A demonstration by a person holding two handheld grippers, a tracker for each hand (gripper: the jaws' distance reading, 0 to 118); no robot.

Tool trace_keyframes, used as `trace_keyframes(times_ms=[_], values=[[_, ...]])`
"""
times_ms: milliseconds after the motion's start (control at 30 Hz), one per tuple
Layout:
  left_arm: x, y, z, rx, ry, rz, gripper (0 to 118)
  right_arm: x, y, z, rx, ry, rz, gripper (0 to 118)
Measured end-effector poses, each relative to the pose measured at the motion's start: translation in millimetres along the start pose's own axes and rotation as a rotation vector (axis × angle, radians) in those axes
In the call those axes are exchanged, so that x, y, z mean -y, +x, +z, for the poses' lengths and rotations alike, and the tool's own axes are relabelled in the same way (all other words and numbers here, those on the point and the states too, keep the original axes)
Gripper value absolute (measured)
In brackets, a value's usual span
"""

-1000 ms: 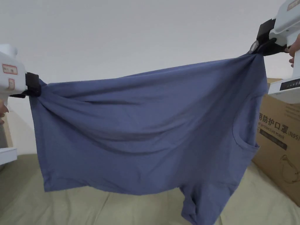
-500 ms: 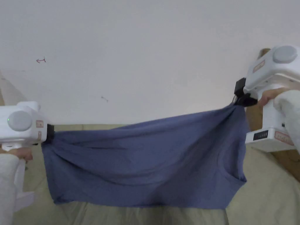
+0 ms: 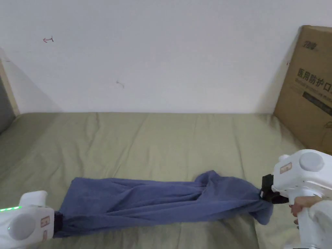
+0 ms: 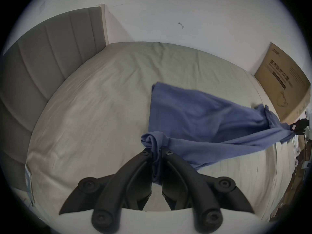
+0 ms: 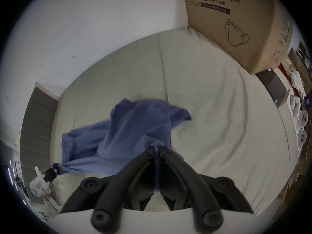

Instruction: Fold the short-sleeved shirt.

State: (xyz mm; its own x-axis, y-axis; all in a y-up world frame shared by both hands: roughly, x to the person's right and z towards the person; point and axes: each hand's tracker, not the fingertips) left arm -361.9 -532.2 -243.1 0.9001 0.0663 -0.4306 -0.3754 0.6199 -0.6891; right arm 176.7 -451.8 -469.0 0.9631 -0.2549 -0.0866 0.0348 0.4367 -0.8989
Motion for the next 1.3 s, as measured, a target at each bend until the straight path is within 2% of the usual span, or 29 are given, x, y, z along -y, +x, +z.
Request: trace_keyframes(times_ms=[67, 200, 333, 467, 600, 633, 667, 700, 733, 767, 800, 900, 967, 1000, 1033, 1067, 1100, 1133, 1167, 1200, 1300], values=[[27.7, -0.1, 29.4, -0.007, 0.023, -0.065, 8, 41.1, 8.7, 25.2, 0.005, -0.021, 0.072, 3], [77.3, -3.2, 83.9, -0.023, 0.036, -0.16, 8, 122.7, 34.4, 70.0, -0.024, -0.038, 0.068, 3], [128.8, -21.5, 135.5, 0.005, 0.032, -0.142, 8, 208.9, 58.4, 106.7, -0.005, -0.078, 0.111, 3], [178.9, -36.7, 167.4, -0.007, -0.007, -0.153, 8, 284.6, 80.9, 124.6, -0.003, -0.181, 0.09, 3], [211.7, -45.4, 177.1, 0.009, -0.034, -0.153, 9, 326.5, 86.7, 121.2, 0.013, -0.21, 0.125, 3], [217.7, -45.7, 177.9, 0.011, -0.031, -0.135, 12, 330.7, 85.9, 118.7, 0.005, -0.201, 0.135, 4], [221.2, -47.1, 177.0, 0.002, -0.04, -0.124, 26, 330.1, 86.6, 115.9, 0.003, -0.179, 0.144, 6], [222.6, -48.3, 176.3, -0.017, -0.062, -0.112, 40, 327.1, 87.3, 113.5, 0.002, -0.165, 0.148, 14], [222.6, -49.7, 176.0, -0.03, -0.085, -0.101, 55, 322.5, 83.9, 113.6, 0.004, -0.159, 0.154, 31], [222.4, -50.7, 176.9, -0.032, -0.096, -0.098, 70, 316.7, 80.0, 114.8, 0.01, -0.152, 0.166, 58], [221.5, -52.3, 181.5, -0.025, -0.086, -0.096, 75, 309.6, 76.0, 116.7, 0.01, -0.141, 0.179, 71], [209.9, -52.9, 200.5, 0.003, -0.041, -0.075, 80, 283.3, 59.7, 126.2, 0.001, -0.038, 0.257, 74], [196.8, -49.7, 206.9, 0.016, -0.016, -0.065, 75, 273.9, 34.1, 138.1, -0.026, 0.018, 0.29, 73], [190.1, -46.4, 209.8, 0.028, 0.001, -0.059, 64, 268.5, 25.9, 140.6, -0.049, 0.054, 0.284, 71], [182.4, -39.7, 214.5, 0.055, 0.025, -0.044, 42, 264.3, 17.9, 141.1, -0.075, 0.078, 0.281, 64], [177.7, -35.3, 217.5, 0.081, 0.063, -0.021, 17, 262.5, 9.2, 141.1, -0.085, 0.084, 0.276, 51], [173.8, -31.9, 217.9, 0.111, 0.084, -0.005, 9, 262.0, 2.2, 140.0, -0.088, 0.078, 0.276, 43], [169.5, -28.7, 214.1, 0.134, 0.091, 0.011, 9, 261.4, -4.2, 135.6, -0.099, 0.08, 0.277, 43], [165.2, -23.4, 210.0, 0.14, 0.084, 0.023, 2, 261.8, -9.3, 128.4, -0.1, 0.081, 0.267, 6], [162.2, -19.6, 203.2, 0.137, 0.066, 0.02, 0, 261.1, -12.3, 121.8, -0.105, 0.063, 0.257, 2], [153.6, -13.1, 173.4, 0.135, 0.002, 0.008, 0, 265.4, -19.1, 97.6, -0.122, 0.001, 0.227, 2]])
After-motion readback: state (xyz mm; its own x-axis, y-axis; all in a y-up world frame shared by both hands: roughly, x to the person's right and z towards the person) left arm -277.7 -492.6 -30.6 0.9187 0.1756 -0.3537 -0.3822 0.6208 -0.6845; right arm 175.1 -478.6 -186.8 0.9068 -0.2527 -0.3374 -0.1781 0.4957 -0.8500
